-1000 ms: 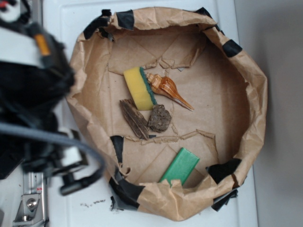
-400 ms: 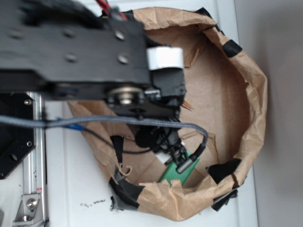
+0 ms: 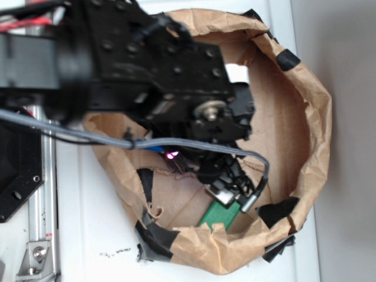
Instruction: Grab the green block.
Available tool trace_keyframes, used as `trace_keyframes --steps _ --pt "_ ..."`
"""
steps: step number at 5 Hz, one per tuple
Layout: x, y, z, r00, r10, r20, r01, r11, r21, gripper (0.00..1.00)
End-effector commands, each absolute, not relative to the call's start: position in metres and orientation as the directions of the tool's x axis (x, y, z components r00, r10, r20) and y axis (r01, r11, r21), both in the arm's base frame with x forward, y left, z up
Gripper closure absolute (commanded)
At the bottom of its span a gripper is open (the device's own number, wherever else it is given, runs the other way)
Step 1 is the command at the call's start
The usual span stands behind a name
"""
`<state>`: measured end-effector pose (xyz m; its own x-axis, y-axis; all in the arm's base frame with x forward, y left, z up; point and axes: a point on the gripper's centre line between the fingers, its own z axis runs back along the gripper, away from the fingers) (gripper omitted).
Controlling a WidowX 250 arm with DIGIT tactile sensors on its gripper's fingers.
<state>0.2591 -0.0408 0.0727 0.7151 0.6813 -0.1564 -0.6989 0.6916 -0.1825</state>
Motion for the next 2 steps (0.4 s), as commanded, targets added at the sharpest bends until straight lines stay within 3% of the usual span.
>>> trace_keyframes --steps 1,2 --pt "0.294 -0.063 0.060 0.726 0.668 -0.162 -0.686 0.687 -0.239 0.00" --pt "0.298 -0.085 0.040 0.738 0.649 -0.183 -0.675 0.709 -0.207 0.00"
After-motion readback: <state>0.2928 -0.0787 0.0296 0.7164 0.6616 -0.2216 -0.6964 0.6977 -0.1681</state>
